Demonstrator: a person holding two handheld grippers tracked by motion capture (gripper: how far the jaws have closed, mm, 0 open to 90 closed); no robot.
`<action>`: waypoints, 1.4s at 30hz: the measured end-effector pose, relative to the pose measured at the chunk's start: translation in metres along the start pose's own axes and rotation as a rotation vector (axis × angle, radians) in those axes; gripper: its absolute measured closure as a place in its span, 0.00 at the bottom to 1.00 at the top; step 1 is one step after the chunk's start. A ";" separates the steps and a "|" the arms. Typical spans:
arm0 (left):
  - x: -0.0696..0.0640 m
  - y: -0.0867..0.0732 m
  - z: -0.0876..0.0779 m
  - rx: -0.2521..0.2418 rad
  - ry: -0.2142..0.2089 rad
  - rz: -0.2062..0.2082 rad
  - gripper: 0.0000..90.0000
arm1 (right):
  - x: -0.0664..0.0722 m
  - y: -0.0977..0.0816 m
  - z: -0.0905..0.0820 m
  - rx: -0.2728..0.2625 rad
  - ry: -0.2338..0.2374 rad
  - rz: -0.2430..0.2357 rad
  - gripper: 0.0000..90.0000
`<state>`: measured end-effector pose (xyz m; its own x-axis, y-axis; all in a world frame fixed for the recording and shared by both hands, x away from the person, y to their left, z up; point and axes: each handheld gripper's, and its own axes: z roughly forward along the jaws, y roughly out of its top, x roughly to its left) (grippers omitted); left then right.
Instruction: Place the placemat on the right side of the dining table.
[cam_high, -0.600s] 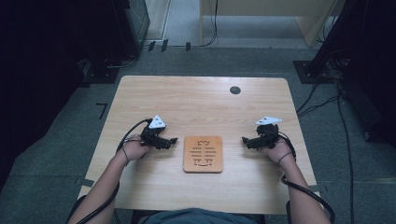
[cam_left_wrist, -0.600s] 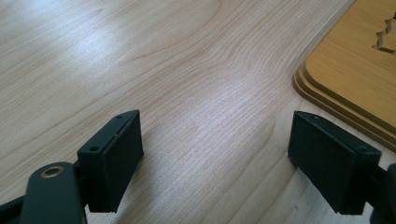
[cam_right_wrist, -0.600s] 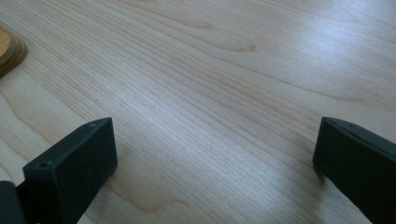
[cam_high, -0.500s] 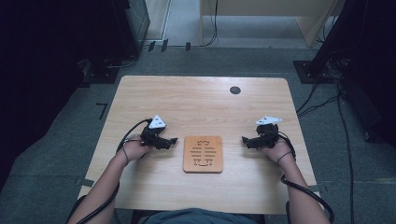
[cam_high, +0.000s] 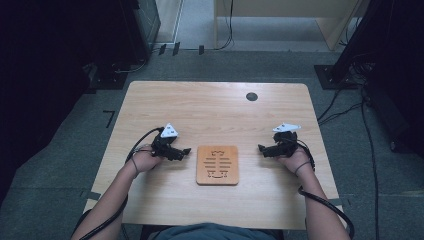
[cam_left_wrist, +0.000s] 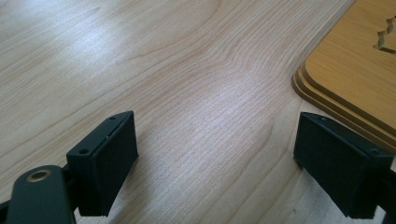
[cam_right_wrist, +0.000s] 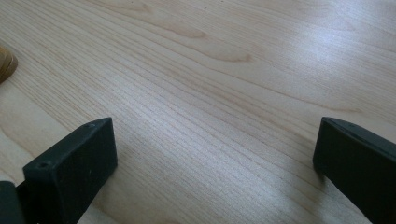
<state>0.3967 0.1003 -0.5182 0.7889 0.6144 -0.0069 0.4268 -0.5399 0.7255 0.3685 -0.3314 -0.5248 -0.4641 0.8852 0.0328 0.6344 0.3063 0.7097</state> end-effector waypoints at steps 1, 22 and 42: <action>0.000 0.000 0.000 0.000 0.000 -0.001 0.14 | 0.000 0.000 0.000 0.000 0.000 0.000 0.00; -0.003 0.003 0.001 0.016 0.026 -0.026 0.13 | 0.005 0.015 -0.002 0.118 -0.028 0.029 0.10; -0.009 0.008 -0.003 0.057 -0.014 -0.015 0.14 | 0.016 0.021 -0.004 0.161 -0.002 -0.009 0.17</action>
<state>0.3914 0.0919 -0.5103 0.7881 0.6150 -0.0276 0.4629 -0.5625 0.6850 0.3723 -0.3115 -0.5065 -0.4692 0.8827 0.0257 0.7213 0.3662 0.5878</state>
